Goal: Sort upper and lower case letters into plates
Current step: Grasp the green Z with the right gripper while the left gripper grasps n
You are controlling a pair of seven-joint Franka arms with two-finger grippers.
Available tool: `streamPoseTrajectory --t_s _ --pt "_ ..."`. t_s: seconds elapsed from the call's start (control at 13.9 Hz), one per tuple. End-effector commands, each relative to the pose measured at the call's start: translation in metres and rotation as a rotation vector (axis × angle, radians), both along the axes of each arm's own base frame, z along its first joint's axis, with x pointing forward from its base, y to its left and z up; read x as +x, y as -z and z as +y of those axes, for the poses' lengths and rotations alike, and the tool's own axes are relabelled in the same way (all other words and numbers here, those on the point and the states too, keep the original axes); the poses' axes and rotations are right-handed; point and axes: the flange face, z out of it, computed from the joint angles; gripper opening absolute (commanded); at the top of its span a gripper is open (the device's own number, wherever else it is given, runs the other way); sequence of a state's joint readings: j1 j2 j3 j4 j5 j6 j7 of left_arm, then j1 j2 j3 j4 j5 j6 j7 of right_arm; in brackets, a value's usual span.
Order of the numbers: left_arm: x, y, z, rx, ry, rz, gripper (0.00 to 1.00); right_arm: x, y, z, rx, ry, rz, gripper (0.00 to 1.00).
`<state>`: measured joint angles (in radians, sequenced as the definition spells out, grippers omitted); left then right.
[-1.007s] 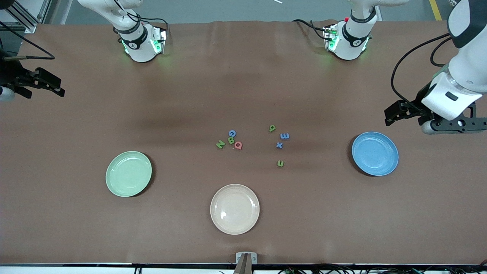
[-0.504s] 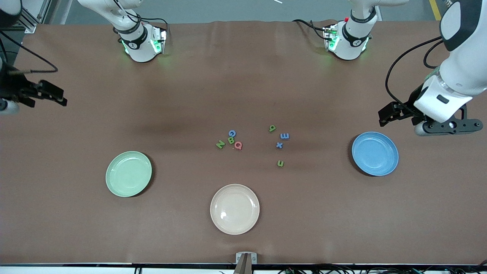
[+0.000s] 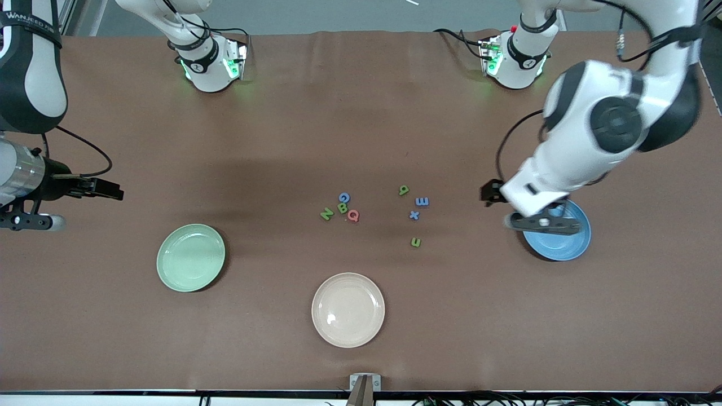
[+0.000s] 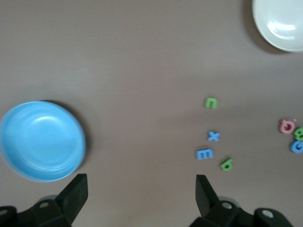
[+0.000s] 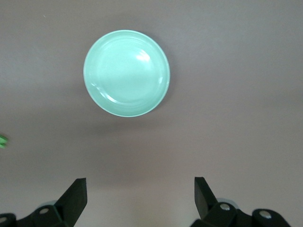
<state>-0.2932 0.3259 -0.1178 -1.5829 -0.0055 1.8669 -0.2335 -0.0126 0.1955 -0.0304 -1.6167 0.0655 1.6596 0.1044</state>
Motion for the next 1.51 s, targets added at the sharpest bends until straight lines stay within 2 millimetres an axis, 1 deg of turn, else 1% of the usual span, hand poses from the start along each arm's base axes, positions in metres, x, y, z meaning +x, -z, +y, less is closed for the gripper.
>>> streamPoseTrajectory --t_s 0.0,0.07,0.22,0.29,0.36,0.5,0.58,0.72,0.79,0.86,0.94,1.08,1.15,1.22,1.44 --pt "0.000 0.046 -0.050 -0.021 0.036 0.011 1.00 -0.003 0.011 0.061 -0.009 0.145 -0.003 1.00" --pt "0.007 0.061 -0.061 -0.035 0.030 -0.009 0.99 -0.005 0.024 0.090 -0.018 0.170 -0.009 1.00" --pt "0.007 0.096 -0.103 -0.038 0.074 -0.003 0.99 -0.014 0.049 0.141 -0.032 0.240 -0.032 1.00" --pt "0.008 0.109 -0.116 -0.037 0.087 0.000 0.98 -0.021 0.062 0.167 -0.037 0.277 -0.045 1.00" --pt "0.012 0.124 -0.124 -0.039 0.090 -0.002 0.97 -0.030 0.078 0.196 -0.034 0.312 -0.071 1.00" --pt "0.014 0.150 -0.135 -0.053 0.099 -0.025 0.96 -0.041 0.117 0.245 -0.037 0.367 -0.090 1.00" --pt "0.015 0.163 -0.136 -0.051 0.102 -0.027 0.96 -0.044 0.135 0.270 -0.040 0.403 -0.096 1.00" --pt "0.015 0.181 -0.135 -0.020 0.123 -0.030 0.96 -0.050 0.167 0.309 -0.044 0.442 -0.121 1.00" --pt "0.014 0.188 -0.135 0.009 0.144 -0.040 0.95 -0.048 0.185 0.320 -0.048 0.461 -0.120 1.00" --pt "0.010 0.197 -0.141 0.022 0.167 -0.054 0.95 -0.048 0.200 0.331 -0.057 0.465 -0.115 1.00" --pt "0.009 0.206 -0.141 0.022 0.161 -0.052 0.94 -0.048 0.217 0.342 -0.072 0.471 -0.107 1.00" --pt "0.006 0.228 -0.140 0.016 0.153 -0.056 0.93 -0.051 0.239 0.363 -0.093 0.501 -0.123 0.99" --pt "0.003 0.236 -0.141 0.015 0.155 -0.055 0.91 -0.053 0.252 0.371 -0.114 0.513 -0.135 0.97" --pt "0.001 0.242 -0.139 0.012 0.157 -0.060 0.87 -0.053 0.264 0.379 -0.135 0.509 -0.145 0.95" --pt "0.001 0.258 -0.133 0.012 0.175 -0.101 0.84 -0.053 0.281 0.404 -0.142 0.544 -0.151 0.94"
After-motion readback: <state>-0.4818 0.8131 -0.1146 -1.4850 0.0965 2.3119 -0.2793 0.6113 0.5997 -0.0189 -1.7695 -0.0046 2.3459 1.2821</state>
